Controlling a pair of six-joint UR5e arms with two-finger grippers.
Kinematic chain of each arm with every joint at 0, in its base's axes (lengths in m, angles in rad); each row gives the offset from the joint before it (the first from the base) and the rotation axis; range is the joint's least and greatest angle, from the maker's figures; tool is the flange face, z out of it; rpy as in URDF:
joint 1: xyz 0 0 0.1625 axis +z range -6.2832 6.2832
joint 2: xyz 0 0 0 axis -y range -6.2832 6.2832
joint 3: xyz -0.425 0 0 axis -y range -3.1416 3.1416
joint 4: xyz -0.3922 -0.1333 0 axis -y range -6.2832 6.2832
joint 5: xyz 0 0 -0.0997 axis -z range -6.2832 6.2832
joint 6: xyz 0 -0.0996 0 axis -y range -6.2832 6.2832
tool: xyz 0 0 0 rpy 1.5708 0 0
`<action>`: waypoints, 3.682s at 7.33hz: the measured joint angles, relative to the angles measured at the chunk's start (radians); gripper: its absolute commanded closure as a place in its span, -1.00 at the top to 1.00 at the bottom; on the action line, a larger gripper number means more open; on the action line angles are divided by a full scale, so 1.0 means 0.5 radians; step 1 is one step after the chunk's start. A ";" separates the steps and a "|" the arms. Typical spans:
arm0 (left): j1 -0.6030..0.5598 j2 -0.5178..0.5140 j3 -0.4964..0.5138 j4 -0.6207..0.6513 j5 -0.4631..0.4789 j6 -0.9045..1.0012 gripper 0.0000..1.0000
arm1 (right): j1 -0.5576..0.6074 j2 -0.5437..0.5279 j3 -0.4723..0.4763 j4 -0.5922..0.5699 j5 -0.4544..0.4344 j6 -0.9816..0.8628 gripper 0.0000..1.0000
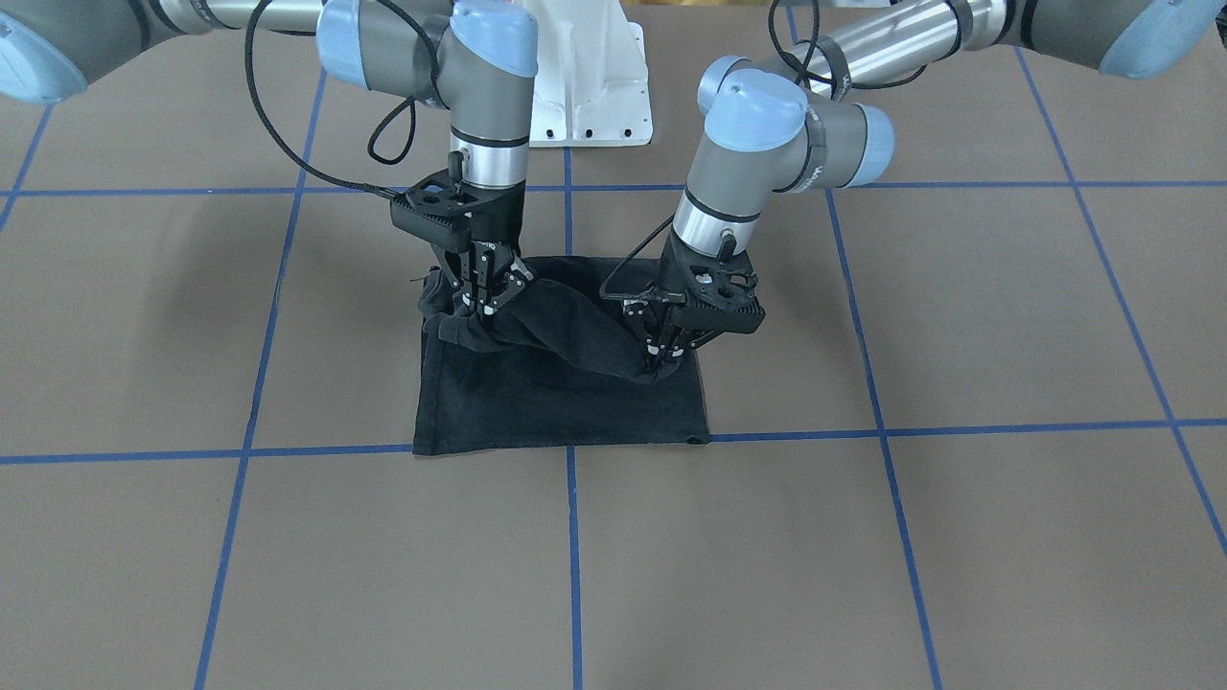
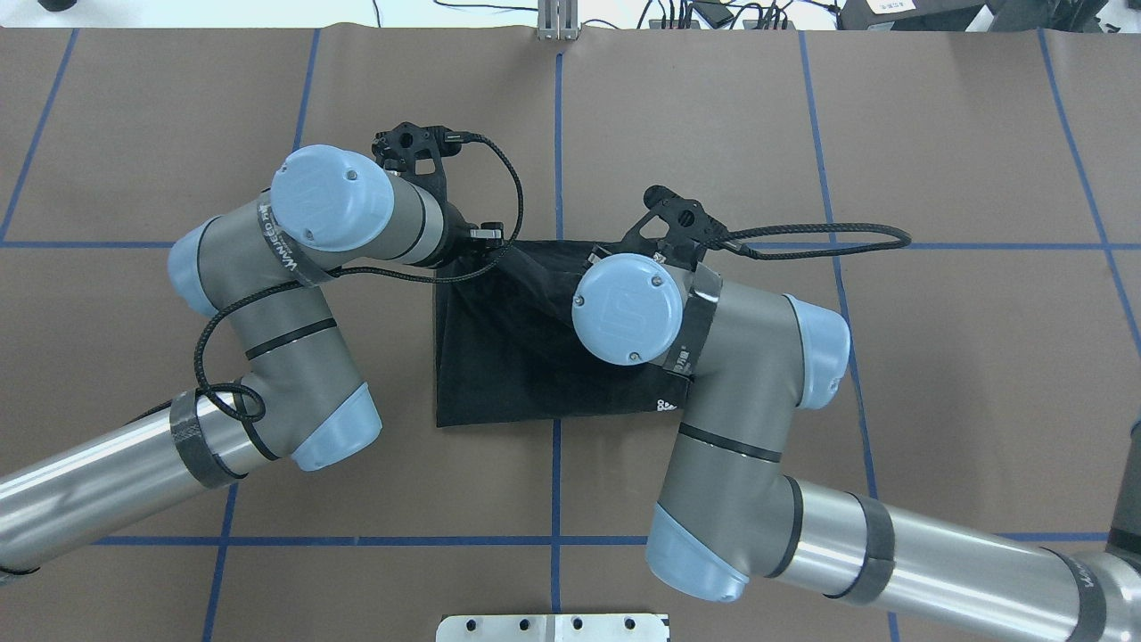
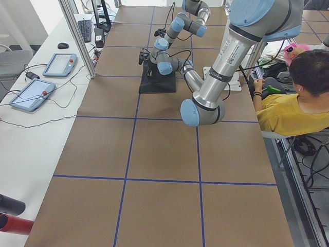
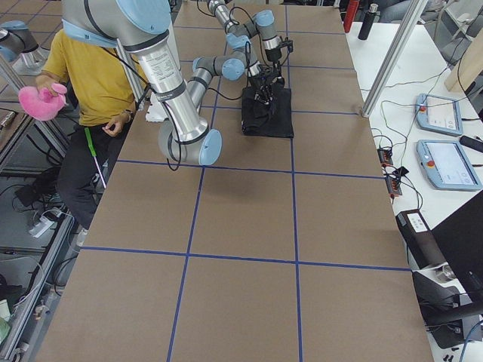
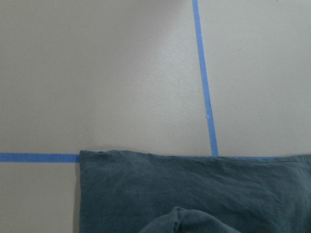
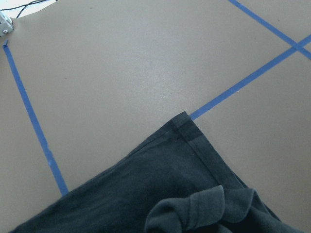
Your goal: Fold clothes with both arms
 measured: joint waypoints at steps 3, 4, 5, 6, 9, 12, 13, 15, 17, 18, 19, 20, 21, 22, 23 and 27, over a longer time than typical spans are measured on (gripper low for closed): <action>-0.020 -0.042 0.142 -0.032 0.023 0.042 -1.00 | 0.093 0.128 -0.332 0.242 0.044 -0.065 -1.00; -0.042 -0.045 0.166 -0.043 0.024 0.100 -1.00 | 0.115 0.133 -0.381 0.291 0.047 -0.092 -1.00; -0.065 -0.045 0.197 -0.063 0.025 0.151 -0.16 | 0.131 0.134 -0.414 0.317 0.049 -0.120 0.79; -0.081 -0.044 0.240 -0.111 0.024 0.175 0.99 | 0.153 0.135 -0.454 0.354 0.066 -0.149 1.00; -0.108 -0.044 0.271 -0.296 -0.017 0.227 1.00 | 0.302 0.242 -0.533 0.440 0.341 -0.348 1.00; -0.248 -0.001 0.201 -0.339 -0.265 0.559 1.00 | 0.295 0.305 -0.482 0.417 0.517 -0.393 0.83; -0.293 0.021 0.194 -0.341 -0.307 0.668 1.00 | 0.193 0.303 -0.478 0.415 0.427 -0.387 -0.40; -0.344 0.052 0.192 -0.343 -0.376 0.773 1.00 | 0.030 0.294 -0.489 0.414 0.264 -0.373 -1.00; -0.355 0.060 0.190 -0.344 -0.390 0.788 1.00 | -0.019 0.291 -0.522 0.418 0.209 -0.372 -1.00; -0.356 0.062 0.189 -0.344 -0.392 0.790 1.00 | 0.003 0.297 -0.567 0.427 0.196 -0.383 -1.00; -0.357 0.064 0.189 -0.343 -0.392 0.789 1.00 | 0.048 0.305 -0.617 0.434 0.192 -0.401 -1.00; -0.358 0.065 0.187 -0.344 -0.392 0.788 1.00 | 0.108 0.326 -0.694 0.467 0.191 -0.427 -1.00; -0.359 0.065 0.185 -0.344 -0.392 0.788 1.00 | 0.173 0.388 -0.856 0.571 0.191 -0.457 -1.00; -0.360 0.066 0.182 -0.343 -0.392 0.787 1.00 | 0.242 0.499 -1.118 0.733 0.191 -0.484 -1.00; -0.360 0.067 0.178 -0.344 -0.392 0.787 1.00 | 0.308 0.618 -1.379 0.884 0.196 -0.515 -1.00; -0.360 0.102 0.121 -0.336 -0.393 0.784 1.00 | 0.509 0.755 -1.640 1.030 0.392 -0.740 1.00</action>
